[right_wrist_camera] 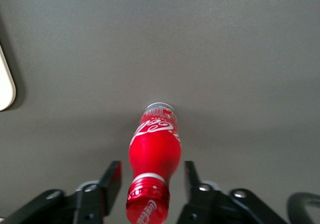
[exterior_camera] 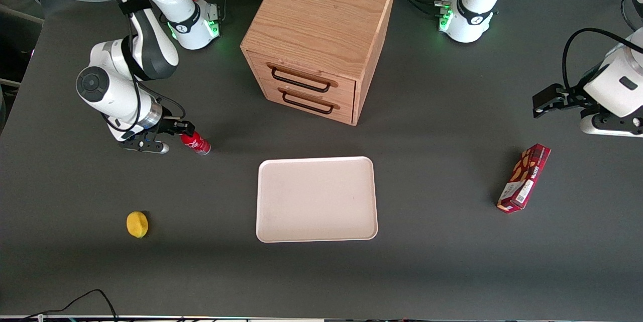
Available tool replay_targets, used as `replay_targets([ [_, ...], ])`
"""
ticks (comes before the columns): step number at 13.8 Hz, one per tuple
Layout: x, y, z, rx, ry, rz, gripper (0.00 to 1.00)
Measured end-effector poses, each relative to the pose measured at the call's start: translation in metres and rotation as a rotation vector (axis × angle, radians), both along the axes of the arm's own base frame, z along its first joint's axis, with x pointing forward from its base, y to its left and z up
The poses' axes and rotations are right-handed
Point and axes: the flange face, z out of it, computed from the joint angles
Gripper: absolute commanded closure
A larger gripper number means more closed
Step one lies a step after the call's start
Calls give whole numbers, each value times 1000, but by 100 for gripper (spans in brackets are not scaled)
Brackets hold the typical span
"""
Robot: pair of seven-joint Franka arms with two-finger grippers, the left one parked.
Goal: Place coke bottle on tray
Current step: 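Lower the open right gripper over the red Coca-Cola bottle, then close the right gripper on the bottle and lift it, then carry the bottle with the right gripper over the white tray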
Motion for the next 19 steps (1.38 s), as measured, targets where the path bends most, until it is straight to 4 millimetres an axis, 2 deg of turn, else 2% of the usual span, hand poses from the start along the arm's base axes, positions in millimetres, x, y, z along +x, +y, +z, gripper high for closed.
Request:
replay_targets([
  [4,0,5,5,0,5,10,100],
  [6,7,8,30,-2,20,16,100],
  [8,21,11,84,-2,37,26,100],
  [12,50,18,221,7,17,43,100],
  [13,59,22,247,12,13,49,100],
  [14,71,30,264,16,14,51,100],
  [15,86,43,271,19,22,36,100],
  [16,104,61,271,24,28,6,100],
  [17,122,86,261,35,33,-38,100],
  [19,158,138,219,59,51,-153,100],
])
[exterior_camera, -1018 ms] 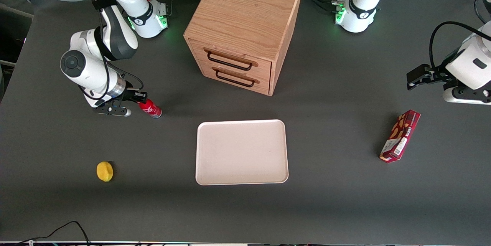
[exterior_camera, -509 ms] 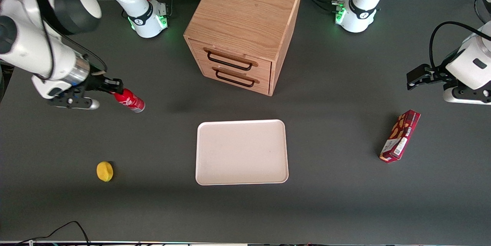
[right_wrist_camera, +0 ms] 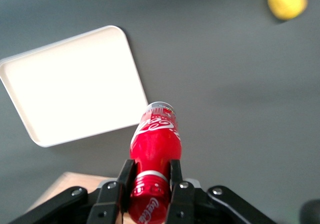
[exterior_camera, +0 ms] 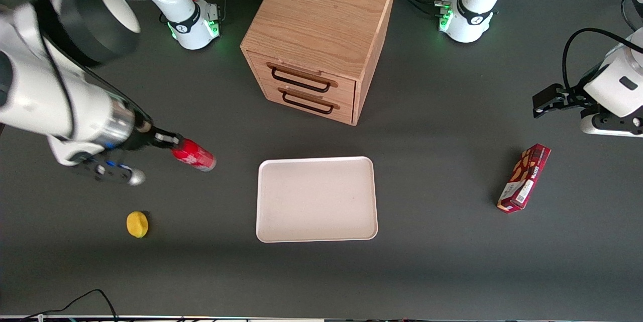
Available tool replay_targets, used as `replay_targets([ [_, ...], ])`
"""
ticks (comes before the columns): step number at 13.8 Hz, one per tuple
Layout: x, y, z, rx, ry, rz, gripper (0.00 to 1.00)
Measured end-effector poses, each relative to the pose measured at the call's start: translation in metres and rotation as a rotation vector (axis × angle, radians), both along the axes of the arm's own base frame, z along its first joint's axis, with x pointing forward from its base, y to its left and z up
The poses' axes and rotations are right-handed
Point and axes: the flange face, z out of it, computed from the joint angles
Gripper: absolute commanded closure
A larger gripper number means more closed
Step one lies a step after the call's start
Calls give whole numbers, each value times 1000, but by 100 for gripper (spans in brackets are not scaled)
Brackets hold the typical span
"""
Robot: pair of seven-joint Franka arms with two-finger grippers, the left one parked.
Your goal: Place coke bottle on tray
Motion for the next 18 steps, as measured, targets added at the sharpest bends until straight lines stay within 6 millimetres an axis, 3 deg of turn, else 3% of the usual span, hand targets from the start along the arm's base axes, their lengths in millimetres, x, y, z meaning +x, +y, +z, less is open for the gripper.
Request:
replay_targets([
  [2,32,37,-55,29,-25,-102,100],
  [4,57,59,-105,64,-77,-192,100],
  [8,80,73,-182,41,-142,-253,100],
  [10,80,79,-204,16,-136,-258,100],
  [11,79,81,-208,10,-133,-262,30],
  [12,79,82,-209,9,-132,-264,0],
  [16,81,82,-197,16,-146,-267,0],
  [18,78,79,-172,4,-133,-263,0],
])
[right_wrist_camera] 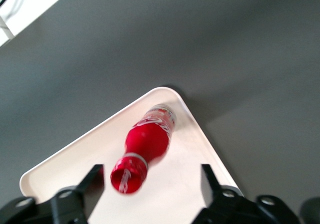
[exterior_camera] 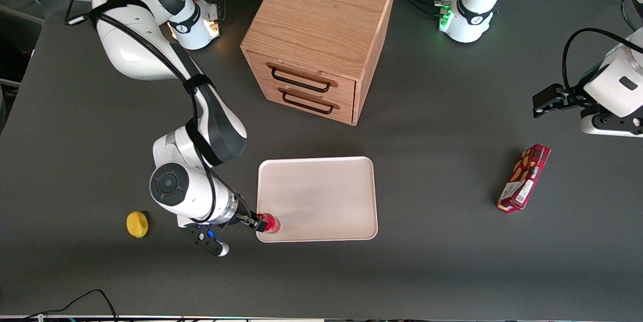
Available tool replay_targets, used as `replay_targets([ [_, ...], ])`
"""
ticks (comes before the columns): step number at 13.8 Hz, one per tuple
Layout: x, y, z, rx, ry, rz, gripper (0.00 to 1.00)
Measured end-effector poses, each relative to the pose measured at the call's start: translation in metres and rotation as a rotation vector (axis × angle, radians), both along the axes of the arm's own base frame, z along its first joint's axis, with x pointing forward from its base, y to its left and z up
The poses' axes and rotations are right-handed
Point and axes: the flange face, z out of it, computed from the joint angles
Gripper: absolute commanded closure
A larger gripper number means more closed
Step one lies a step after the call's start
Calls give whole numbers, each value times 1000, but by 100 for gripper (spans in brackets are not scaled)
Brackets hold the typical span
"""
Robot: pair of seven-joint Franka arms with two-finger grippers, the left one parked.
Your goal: Place coke bottle on tray
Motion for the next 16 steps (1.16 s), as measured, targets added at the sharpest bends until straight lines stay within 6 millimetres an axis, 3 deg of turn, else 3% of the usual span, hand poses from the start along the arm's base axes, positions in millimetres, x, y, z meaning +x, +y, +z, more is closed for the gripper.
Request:
replay_targets([
  [2,-15,-6,63,-23,22,26,0],
  [4,-49,-29,157,-60,38,108,0],
  [6,-94,-75,243,-98,36,235,0],
  [8,-146,-126,293,-153,37,339,0],
  [10,-189,-187,304,-153,65,378,0],
  [12,-222,-252,289,-136,65,392,0],
  [13,-236,-271,276,-127,63,386,0],
  [14,-248,-280,263,-122,63,382,0],
  [16,-260,-276,254,-122,62,388,0],
])
